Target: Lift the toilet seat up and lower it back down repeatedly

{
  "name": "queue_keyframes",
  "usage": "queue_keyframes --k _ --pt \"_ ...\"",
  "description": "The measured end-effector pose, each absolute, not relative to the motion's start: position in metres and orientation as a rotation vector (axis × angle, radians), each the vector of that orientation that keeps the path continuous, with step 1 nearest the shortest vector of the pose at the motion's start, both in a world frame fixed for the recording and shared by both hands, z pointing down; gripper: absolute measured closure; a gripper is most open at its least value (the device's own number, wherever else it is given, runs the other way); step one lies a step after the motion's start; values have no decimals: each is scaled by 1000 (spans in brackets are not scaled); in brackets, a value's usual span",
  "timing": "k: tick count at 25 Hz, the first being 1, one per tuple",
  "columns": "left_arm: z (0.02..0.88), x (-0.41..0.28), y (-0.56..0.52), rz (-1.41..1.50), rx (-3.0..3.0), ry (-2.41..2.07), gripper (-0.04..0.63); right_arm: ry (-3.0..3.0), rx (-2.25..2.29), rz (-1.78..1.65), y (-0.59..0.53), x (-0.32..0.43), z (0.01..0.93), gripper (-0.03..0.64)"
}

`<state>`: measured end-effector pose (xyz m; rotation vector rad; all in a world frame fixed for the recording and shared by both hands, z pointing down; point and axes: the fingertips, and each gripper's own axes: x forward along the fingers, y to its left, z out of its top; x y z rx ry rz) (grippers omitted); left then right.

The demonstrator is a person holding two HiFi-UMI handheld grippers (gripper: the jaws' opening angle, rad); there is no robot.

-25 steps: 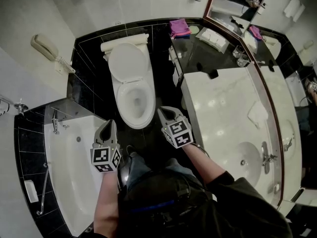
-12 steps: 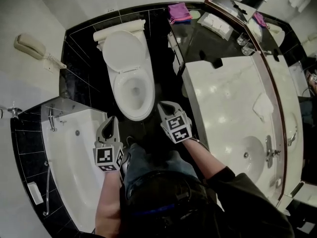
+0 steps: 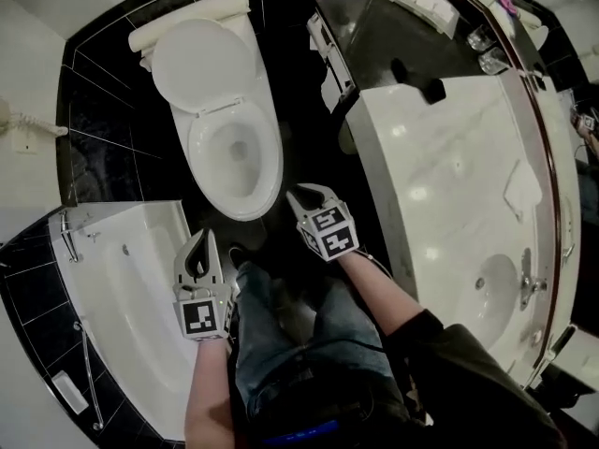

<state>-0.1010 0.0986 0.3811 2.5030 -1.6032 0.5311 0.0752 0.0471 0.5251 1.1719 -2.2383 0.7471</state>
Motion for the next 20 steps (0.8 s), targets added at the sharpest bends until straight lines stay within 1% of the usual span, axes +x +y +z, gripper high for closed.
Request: queue_keyframes --k 3,10,11,16,20 --pt "433 -105 84 553 2488 -1593 611 -2226 1176 851 29 71 584 513" --pt "546 -111 55 607 2493 -1559 611 -2169 1199 1152 -2 71 717 510" --pt "560 -112 51 612 2488 -1553 611 -2161 1206 1206 -7 71 732 501" --pt "608 -108 38 613 2465 -1517 611 -2131 1238 1480 -28 72 801 457" --pt "633 -111 30 617 2441 -1492 611 -2118 1217 1742 -42 65 839 443"
